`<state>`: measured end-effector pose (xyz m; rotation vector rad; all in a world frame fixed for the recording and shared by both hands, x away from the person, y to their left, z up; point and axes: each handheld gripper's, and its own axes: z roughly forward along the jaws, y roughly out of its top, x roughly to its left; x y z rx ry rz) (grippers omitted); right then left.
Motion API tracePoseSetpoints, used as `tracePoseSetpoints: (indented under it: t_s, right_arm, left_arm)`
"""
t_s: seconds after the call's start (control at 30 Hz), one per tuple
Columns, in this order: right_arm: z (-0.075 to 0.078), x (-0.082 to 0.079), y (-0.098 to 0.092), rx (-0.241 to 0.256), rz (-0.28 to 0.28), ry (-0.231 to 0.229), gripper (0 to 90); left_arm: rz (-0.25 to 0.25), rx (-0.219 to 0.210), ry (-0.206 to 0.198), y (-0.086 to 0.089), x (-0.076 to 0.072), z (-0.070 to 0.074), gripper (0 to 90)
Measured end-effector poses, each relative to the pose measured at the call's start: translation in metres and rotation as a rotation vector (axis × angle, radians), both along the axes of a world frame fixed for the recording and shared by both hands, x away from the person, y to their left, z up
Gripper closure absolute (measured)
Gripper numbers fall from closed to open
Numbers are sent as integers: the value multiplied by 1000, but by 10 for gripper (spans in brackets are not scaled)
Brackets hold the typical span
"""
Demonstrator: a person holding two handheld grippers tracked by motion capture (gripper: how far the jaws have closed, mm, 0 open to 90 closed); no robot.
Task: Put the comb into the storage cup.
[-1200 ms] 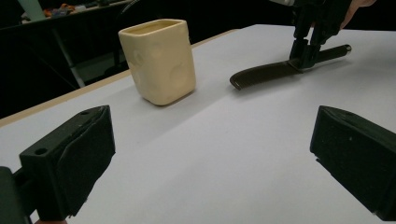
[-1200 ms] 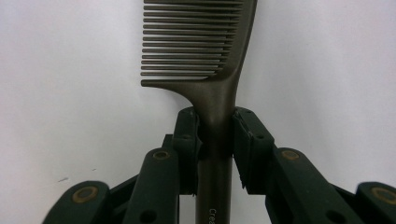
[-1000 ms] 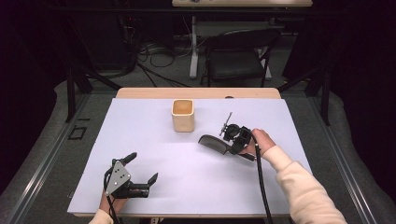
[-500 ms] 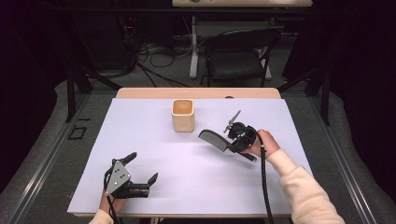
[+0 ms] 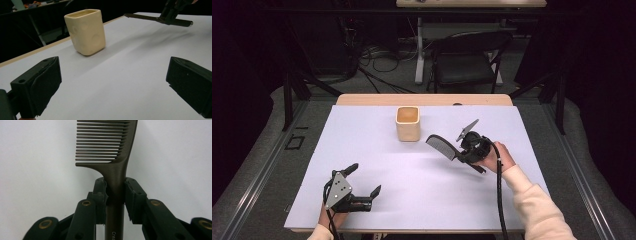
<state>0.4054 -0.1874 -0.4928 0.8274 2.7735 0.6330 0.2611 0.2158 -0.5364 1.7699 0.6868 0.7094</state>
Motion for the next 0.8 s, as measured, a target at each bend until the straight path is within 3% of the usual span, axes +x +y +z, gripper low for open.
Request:
tracePoseSetpoints:
  t_s: [0.07,0.8]
  right_arm:
    - [0,-1,-2,28,-4,-18,720]
    - [0,-8,-15,136,-31,-77,720]
  left_arm:
    - [0,0,-1,0,0,0,2]
    - [-4,4,-4,0,-1,0,2]
